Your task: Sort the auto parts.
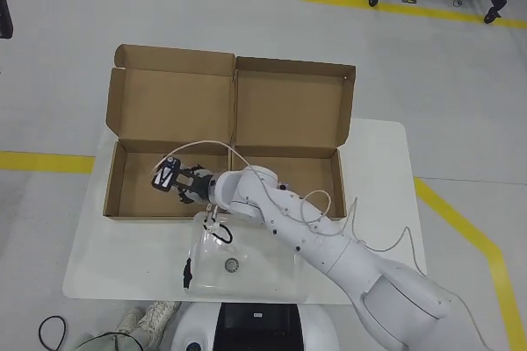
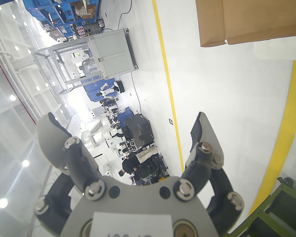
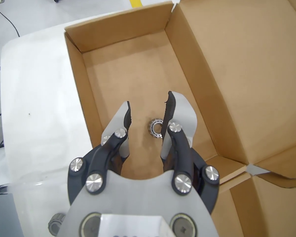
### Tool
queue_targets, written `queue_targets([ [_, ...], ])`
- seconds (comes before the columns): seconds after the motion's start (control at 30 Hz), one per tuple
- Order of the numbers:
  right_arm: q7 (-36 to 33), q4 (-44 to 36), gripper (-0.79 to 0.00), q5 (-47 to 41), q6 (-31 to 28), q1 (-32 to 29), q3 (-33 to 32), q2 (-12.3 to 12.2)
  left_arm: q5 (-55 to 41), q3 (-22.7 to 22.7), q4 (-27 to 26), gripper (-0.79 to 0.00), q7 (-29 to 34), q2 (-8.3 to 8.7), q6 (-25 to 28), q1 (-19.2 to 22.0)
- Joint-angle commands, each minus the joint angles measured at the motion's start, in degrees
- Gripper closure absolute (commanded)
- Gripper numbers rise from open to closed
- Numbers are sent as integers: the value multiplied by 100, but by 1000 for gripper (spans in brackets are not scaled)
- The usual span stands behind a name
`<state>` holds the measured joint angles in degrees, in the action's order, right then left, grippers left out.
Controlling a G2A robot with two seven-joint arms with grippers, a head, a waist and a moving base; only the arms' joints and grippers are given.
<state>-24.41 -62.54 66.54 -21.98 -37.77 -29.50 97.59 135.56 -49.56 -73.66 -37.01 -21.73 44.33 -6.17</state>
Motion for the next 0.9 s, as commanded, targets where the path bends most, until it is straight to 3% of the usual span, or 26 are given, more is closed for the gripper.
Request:
queue_targets([
  [0.0, -82, -393, -277, 105, -116, -142, -128, -95, 0, 0, 0, -785, 0, 0, 0, 0],
  [0.5, -762, -2814, -286, 418, -1643, -1952, -1248, -899, 0, 0, 0, -785, 0, 0, 0, 0],
  [0.87, -482, -4097, -277, 1175, -2356, -3519, -2138, -1430, 0, 0, 0, -785, 0, 0, 0, 0],
])
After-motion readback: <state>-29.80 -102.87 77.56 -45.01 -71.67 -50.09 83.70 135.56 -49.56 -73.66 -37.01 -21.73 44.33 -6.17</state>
